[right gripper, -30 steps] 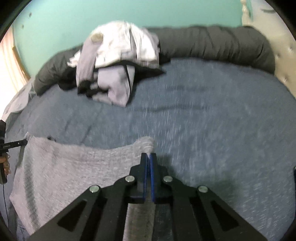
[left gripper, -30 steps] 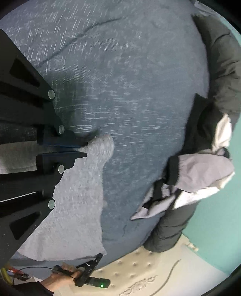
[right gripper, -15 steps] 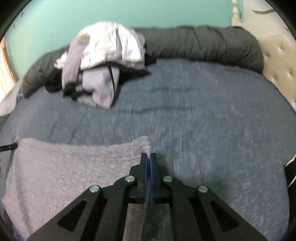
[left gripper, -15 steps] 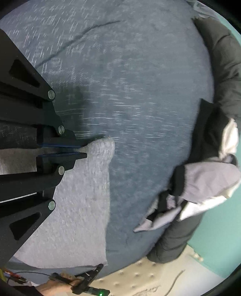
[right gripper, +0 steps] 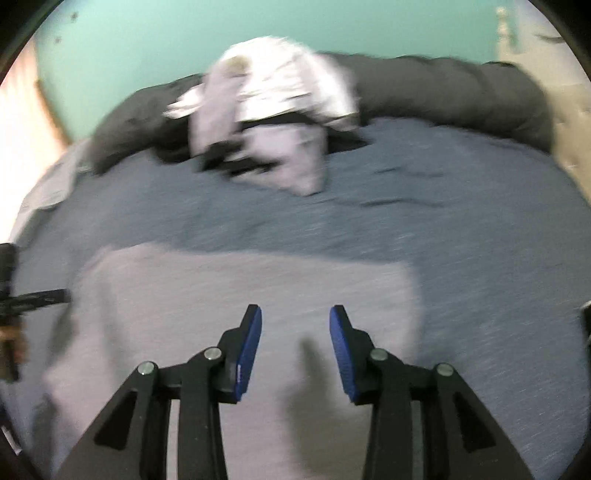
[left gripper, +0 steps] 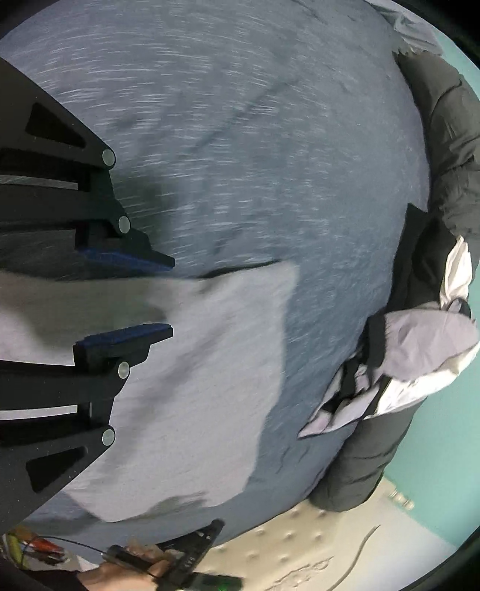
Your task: Fold clothes
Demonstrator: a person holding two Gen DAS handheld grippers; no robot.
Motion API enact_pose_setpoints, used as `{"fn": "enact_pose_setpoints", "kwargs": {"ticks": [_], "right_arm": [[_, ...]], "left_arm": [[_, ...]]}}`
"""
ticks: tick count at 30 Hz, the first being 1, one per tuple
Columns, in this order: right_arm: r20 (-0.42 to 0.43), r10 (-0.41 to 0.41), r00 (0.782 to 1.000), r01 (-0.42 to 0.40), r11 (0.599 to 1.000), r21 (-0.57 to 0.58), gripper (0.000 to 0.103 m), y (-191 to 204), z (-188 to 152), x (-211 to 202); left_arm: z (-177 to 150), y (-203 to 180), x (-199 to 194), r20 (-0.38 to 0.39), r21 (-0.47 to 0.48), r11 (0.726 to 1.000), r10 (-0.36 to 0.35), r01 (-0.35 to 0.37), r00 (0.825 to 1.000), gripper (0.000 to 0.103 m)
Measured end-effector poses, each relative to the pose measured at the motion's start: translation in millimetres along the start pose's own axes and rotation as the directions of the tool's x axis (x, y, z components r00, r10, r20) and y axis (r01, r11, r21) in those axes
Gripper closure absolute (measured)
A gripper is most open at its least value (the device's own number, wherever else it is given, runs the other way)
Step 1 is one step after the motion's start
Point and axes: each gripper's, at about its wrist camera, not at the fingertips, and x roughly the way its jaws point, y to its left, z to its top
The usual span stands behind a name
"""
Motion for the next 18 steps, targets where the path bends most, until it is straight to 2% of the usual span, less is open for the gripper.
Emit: {"fn": "enact_pose_setpoints", "kwargs": {"ticks": [3, 4, 5, 7, 12, 15, 18], "right_arm": [[-0.063, 0.109, 0.992, -0.111, 0.993, -0.026, 0.064, 43.1, -13.1, 9.5], [-0.090, 0.135, 0.987, -0.139, 0.989, -0.042, 0.069, 57.9, -18.6, 15.0], [-0.118, 0.153, 0.981, -0.161, 0.985, -0.061, 0.085, 72.4, -24.5, 21.2], [-0.170, 0.174, 0.970, -0.192, 0.977, -0.096, 0.090, 97.6, -35.2, 33.1], [-0.259, 0.138, 0.956, -0.182, 0.970, -0.158, 0.095, 133.9, -55.2, 62.2], [-0.292, 0.073, 0.954, -0.129, 0.976, -0.176, 0.095, 136.2, -60.9, 81.0], [-0.287, 0.026, 0.958, -0.079, 0.982, -0.173, 0.099, 133.6, -61.0, 88.7]], "left_arm": [[-26.9, -8.3, -4.4, -0.010, 0.023, 1.000, -0.002, 0.002, 1.000, 0.071], [-33.8, -9.7, -5.0, -0.012, 0.025, 1.000, -0.005, 0.005, 1.000, 0.071], [-42.2, -11.4, -5.8, -0.014, 0.027, 1.000, -0.010, 0.011, 1.000, 0.071], [-56.3, -13.3, -7.5, -0.014, 0.030, 0.999, -0.015, 0.016, 1.000, 0.071], [-78.6, -7.0, -15.6, 0.016, 0.009, 1.000, -0.013, 0.013, 1.000, 0.071], [-89.7, -0.1, -22.8, 0.051, -0.020, 1.000, -0.016, 0.017, 0.999, 0.071], [-99.1, 5.7, -24.4, 0.056, -0.039, 0.999, -0.031, 0.033, 0.998, 0.071]]}}
